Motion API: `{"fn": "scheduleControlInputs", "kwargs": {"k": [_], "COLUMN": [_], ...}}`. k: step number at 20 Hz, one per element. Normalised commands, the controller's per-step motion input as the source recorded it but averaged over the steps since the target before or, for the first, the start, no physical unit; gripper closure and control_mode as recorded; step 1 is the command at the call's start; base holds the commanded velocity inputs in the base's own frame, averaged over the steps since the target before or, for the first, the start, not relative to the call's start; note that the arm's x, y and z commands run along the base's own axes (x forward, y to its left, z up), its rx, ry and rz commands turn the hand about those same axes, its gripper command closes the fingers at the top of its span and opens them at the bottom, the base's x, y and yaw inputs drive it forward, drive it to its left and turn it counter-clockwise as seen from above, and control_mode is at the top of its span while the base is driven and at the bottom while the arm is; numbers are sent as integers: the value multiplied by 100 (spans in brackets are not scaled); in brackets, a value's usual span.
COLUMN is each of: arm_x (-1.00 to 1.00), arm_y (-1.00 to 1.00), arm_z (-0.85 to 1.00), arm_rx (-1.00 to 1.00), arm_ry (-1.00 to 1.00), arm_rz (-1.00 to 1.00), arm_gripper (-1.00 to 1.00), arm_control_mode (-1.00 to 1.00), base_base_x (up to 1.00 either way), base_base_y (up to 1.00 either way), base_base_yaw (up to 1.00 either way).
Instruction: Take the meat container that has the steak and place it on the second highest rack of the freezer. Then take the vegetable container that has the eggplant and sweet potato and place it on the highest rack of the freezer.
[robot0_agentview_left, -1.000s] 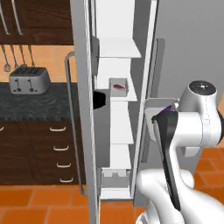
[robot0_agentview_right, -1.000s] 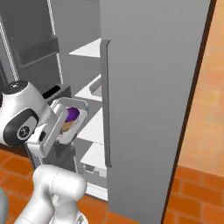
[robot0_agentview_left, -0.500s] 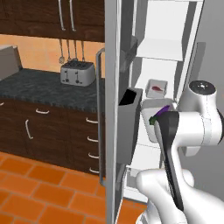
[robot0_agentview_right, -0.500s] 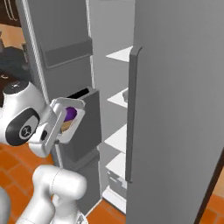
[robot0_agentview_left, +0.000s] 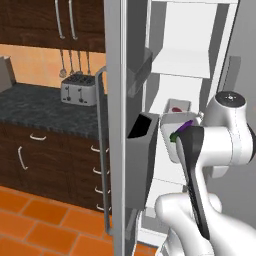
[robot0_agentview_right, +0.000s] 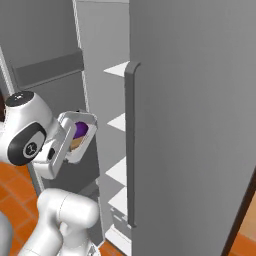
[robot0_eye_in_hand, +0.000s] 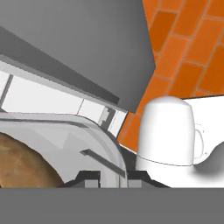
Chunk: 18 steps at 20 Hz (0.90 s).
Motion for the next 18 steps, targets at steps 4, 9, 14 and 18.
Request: {"fn": "scheduleControlInputs", "kwargs": {"k": [4,9,14,18], "arm_x": [0,0,0,0], "arm_y": [0,0,0,0], "arm_z": [0,0,0,0], "arm_rx": [0,0,0,0], "arm_ry": [0,0,0,0], "arm_rz": [0,0,0,0], "arm_gripper": [100,100,100,100], "arm_control_mode": [100,100,100,100], "base_base_x": [60,44,-8,-10], "base_base_y": [0,-3,-22,-47], "base_base_yaw": [-14,-15,-2,3]}}
